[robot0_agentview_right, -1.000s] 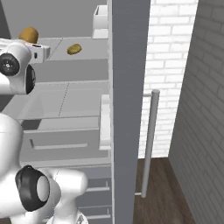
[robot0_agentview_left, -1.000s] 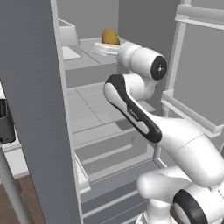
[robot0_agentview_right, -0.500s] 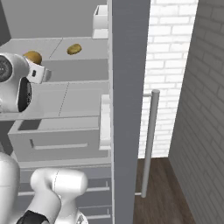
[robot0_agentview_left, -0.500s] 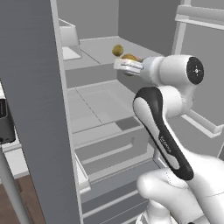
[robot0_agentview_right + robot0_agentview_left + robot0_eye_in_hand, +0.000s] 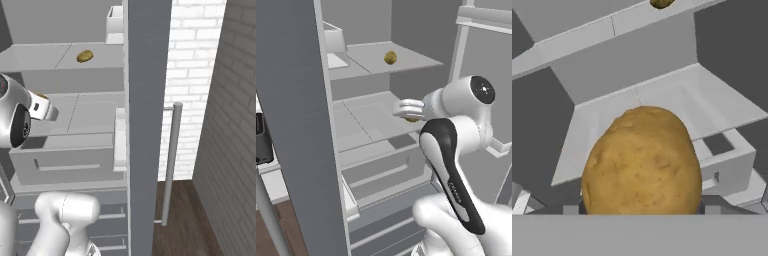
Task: Place one potato and one fish in each tupperware on the nearby counter, to pack two identical lunches.
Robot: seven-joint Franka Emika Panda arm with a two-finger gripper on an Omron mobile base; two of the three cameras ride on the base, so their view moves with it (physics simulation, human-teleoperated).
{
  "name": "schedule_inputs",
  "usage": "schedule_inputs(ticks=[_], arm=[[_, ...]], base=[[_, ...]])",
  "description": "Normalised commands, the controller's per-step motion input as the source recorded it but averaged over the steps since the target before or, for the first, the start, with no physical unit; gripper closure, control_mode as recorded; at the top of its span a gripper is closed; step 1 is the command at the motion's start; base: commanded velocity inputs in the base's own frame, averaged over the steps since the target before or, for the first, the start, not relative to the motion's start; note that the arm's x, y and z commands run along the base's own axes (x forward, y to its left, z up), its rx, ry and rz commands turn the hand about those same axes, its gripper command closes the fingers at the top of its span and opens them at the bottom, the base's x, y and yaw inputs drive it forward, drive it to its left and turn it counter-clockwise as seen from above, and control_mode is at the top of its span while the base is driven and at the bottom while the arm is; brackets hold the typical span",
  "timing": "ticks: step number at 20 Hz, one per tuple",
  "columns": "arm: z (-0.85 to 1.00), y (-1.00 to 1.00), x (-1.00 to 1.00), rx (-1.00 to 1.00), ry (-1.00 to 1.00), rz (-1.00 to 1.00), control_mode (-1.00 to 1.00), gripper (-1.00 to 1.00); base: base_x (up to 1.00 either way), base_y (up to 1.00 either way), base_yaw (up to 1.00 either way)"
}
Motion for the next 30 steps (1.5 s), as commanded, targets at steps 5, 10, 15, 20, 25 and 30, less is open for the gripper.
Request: schedule_inputs(ticks=[5,10,15,20,25,30], arm=[[-0.26,-0.03,-0.21,-0.05,0.07,0.04,1.00,1.00],[0.00,0.00,0.00,0.00,0.00,0.00,1.00,1.00],[0.00,0.00,0.00,0.00,0.00,0.00,1.00,1.00],[0.00,0.00,0.00,0.00,0.00,0.00,1.00,1.00],[0.00,0.00,0.00,0.00,0.00,0.00,1.00,1.00],[0.00,0.00,0.00,0.00,0.00,0.00,1.00,1.00]], base=[[-0.60,-0.14,0.20],[-0.55,-0.02,0.81],[-0.24,0.00,0.93],[-0.16,0.02,0.96],[-0.11,0.59,0.82],[0.37,0.70,0.61]])
